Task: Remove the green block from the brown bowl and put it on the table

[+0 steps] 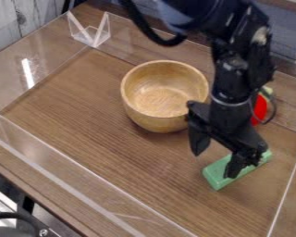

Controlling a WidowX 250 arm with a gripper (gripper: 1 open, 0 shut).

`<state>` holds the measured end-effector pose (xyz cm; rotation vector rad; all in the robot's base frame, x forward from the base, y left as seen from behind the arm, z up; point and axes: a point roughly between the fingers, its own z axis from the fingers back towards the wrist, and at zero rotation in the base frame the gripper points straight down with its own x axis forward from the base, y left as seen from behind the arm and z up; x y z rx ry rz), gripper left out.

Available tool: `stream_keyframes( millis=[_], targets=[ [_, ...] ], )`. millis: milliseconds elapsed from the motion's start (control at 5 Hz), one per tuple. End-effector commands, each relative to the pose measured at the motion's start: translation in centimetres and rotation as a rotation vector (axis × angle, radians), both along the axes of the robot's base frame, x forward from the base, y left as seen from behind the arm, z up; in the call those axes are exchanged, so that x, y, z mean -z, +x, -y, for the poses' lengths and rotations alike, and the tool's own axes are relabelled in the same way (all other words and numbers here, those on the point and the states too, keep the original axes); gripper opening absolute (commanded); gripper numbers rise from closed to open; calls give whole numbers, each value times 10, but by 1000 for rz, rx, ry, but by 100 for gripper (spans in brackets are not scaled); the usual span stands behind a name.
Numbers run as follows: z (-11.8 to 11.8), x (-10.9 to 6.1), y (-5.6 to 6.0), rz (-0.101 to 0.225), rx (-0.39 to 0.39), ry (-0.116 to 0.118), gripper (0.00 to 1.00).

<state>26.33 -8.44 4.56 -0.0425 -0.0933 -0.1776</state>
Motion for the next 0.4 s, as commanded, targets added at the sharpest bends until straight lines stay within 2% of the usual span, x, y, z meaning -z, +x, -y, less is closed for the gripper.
stream_keyframes(
  millis=[0,200],
  targets=[
    [-3,5,6,24,-86,-6,100],
    [-14,15,11,27,-50,0,0]
  ],
)
